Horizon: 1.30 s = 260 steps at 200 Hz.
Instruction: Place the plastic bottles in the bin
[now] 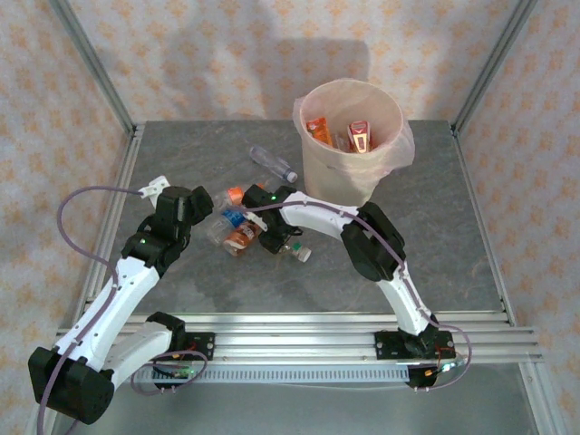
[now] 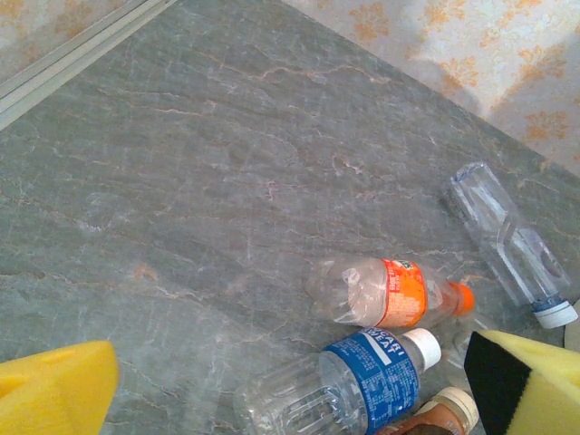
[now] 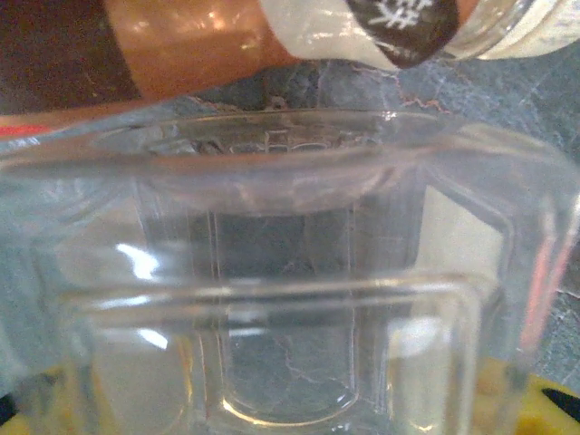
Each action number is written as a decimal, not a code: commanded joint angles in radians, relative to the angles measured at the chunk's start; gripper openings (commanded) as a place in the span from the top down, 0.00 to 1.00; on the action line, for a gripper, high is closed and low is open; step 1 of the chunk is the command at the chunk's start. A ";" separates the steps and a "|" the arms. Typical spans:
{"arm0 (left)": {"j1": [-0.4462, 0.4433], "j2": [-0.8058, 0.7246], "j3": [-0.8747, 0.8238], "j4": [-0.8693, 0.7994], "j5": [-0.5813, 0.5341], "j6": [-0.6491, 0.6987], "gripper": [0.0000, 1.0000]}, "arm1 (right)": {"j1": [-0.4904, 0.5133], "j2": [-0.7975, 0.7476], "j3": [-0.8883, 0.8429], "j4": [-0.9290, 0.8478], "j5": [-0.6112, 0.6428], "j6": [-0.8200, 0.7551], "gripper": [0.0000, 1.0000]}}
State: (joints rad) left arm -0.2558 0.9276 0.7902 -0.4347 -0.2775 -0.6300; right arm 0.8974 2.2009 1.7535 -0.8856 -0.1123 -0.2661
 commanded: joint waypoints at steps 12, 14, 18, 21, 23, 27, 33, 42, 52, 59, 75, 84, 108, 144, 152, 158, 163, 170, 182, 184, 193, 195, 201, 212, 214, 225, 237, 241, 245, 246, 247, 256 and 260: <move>-0.008 0.004 0.002 -0.018 -0.021 0.003 0.00 | -0.003 -0.146 -0.038 0.002 0.038 0.037 0.76; -0.008 0.004 0.003 -0.018 -0.021 0.003 0.00 | -0.002 -0.154 -0.042 0.005 0.038 0.039 0.77; -0.009 0.004 0.003 -0.018 -0.021 0.003 0.00 | -0.003 -0.171 -0.047 0.007 0.043 0.045 0.77; -0.009 0.004 0.003 -0.018 -0.022 0.003 0.00 | -0.002 -0.183 -0.051 0.012 0.045 0.048 0.78; -0.008 0.004 0.003 -0.018 -0.021 0.003 0.00 | -0.002 -0.192 -0.053 0.013 0.048 0.051 0.79; -0.009 0.004 0.002 -0.017 -0.019 0.002 0.00 | -0.002 -0.211 -0.057 0.017 0.052 0.057 0.80; -0.008 0.004 0.002 -0.018 -0.019 0.003 0.00 | -0.004 -0.238 -0.064 0.023 0.060 0.065 0.82; -0.009 0.004 0.003 -0.018 -0.018 0.002 0.00 | -0.004 -0.284 -0.075 0.037 0.077 0.079 0.85; -0.009 0.004 0.003 -0.016 -0.017 0.003 0.00 | -0.003 -0.335 -0.083 0.051 0.107 0.095 0.89; -0.009 0.004 0.002 -0.015 -0.016 0.003 0.00 | -0.004 -0.370 -0.087 0.063 0.131 0.106 0.91; -0.009 0.005 -0.001 -0.009 -0.012 0.001 0.00 | -0.003 -0.448 -0.085 0.091 0.195 0.133 0.99; -0.009 0.008 0.000 -0.006 -0.009 0.000 0.00 | -0.007 -0.488 -0.081 0.111 0.225 0.145 1.00; -0.009 0.016 0.001 0.001 0.003 -0.004 0.00 | -0.028 -0.579 -0.058 0.162 0.271 0.166 1.00; -0.009 0.024 0.000 0.006 0.015 -0.004 0.00 | -0.063 -0.651 -0.001 0.243 0.335 0.150 0.98; -0.009 0.025 0.001 0.008 0.018 -0.004 0.00 | -0.080 -0.658 0.022 0.257 0.339 0.151 0.98; -0.009 0.025 0.001 0.010 0.021 -0.004 0.00 | -0.094 -0.659 0.037 0.266 0.340 0.152 0.98; -0.008 0.026 0.001 0.010 0.024 -0.004 0.00 | -0.106 -0.661 0.048 0.275 0.339 0.155 0.98; -0.008 0.027 0.000 0.013 0.026 -0.004 0.00 | -0.123 -0.661 0.063 0.288 0.334 0.159 0.98; -0.009 0.029 0.000 0.014 0.030 -0.004 0.00 | -0.161 -0.659 0.085 0.312 0.324 0.169 0.98; -0.009 0.029 0.001 0.014 0.032 -0.003 0.00 | -0.168 -0.659 0.090 0.316 0.321 0.172 0.98; -0.008 0.031 0.001 0.016 0.036 -0.002 0.00 | -0.202 -0.654 0.108 0.331 0.301 0.189 0.98; -0.009 0.031 0.001 0.016 0.037 -0.003 0.00 | -0.211 -0.652 0.113 0.332 0.295 0.195 0.98; -0.009 0.031 0.003 0.016 0.040 -0.001 0.00 | -0.234 -0.645 0.129 0.339 0.279 0.205 0.98; -0.009 0.031 0.003 0.017 0.045 0.002 0.00 | -0.276 -0.631 0.159 0.346 0.265 0.233 0.98; -0.009 0.031 0.004 0.017 0.044 0.002 0.00 | -0.283 -0.627 0.164 0.347 0.263 0.237 0.98; -0.009 0.031 0.006 0.019 0.051 0.006 0.00 | -0.324 -0.607 0.196 0.349 0.253 0.265 0.98; -0.009 0.029 0.008 0.019 0.056 0.010 0.00 | -0.368 -0.583 0.229 0.350 0.241 0.299 0.98; -0.009 0.030 0.008 0.019 0.058 0.012 0.00 | -0.382 -0.574 0.238 0.350 0.240 0.310 0.98; -0.009 0.030 0.008 0.019 0.061 0.013 0.00 | -0.395 -0.565 0.246 0.353 0.239 0.322 0.98; -0.008 0.030 0.008 0.019 0.061 0.013 0.00 | -0.399 -0.563 0.248 0.353 0.238 0.326 0.98; -0.008 0.029 0.009 0.019 0.061 0.013 0.00 | -0.402 -0.561 0.250 0.353 0.238 0.328 0.98; -0.008 0.031 0.010 0.020 0.065 0.016 0.00 | -0.430 -0.541 0.270 0.356 0.237 0.349 0.98; -0.009 0.031 0.011 0.021 0.068 0.018 0.00 | -0.440 -0.529 0.278 0.356 0.237 0.356 0.98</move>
State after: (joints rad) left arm -0.2558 0.9546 0.7902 -0.4332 -0.2207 -0.6273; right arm 0.5087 1.6165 1.9762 -0.5598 0.1455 -0.0006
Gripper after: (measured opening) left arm 0.996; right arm 0.512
